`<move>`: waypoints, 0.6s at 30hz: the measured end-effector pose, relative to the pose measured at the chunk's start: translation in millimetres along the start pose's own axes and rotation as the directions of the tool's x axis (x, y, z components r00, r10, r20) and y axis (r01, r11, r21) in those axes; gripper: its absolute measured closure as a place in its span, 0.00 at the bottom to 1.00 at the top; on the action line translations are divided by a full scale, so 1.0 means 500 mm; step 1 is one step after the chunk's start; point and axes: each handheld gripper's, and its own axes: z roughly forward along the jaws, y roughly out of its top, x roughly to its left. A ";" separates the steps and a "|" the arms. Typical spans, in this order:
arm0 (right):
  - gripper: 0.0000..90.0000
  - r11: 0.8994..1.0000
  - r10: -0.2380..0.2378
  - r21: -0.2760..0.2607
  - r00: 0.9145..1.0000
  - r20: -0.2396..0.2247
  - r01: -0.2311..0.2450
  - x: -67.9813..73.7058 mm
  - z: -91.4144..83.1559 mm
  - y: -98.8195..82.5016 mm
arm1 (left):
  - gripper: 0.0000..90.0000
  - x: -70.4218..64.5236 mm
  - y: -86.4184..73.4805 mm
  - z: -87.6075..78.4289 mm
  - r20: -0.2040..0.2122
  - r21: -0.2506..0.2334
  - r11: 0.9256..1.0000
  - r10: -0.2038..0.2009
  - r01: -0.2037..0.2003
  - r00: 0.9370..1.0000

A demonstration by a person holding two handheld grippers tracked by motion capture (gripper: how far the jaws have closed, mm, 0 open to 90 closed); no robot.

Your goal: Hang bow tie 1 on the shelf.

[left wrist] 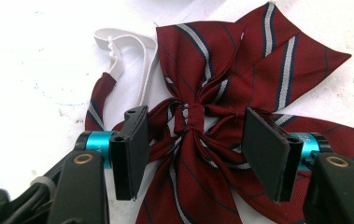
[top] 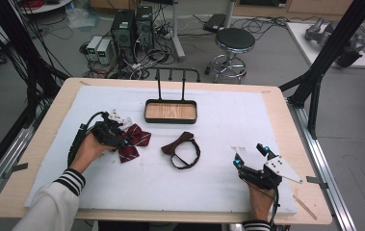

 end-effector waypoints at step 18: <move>0.11 1.000 0.003 -0.002 1.000 -0.003 -0.003 -0.002 0.000 0.000 | 0.66 0.009 0.016 0.018 0.004 0.065 0.997 -0.045 0.045 0.999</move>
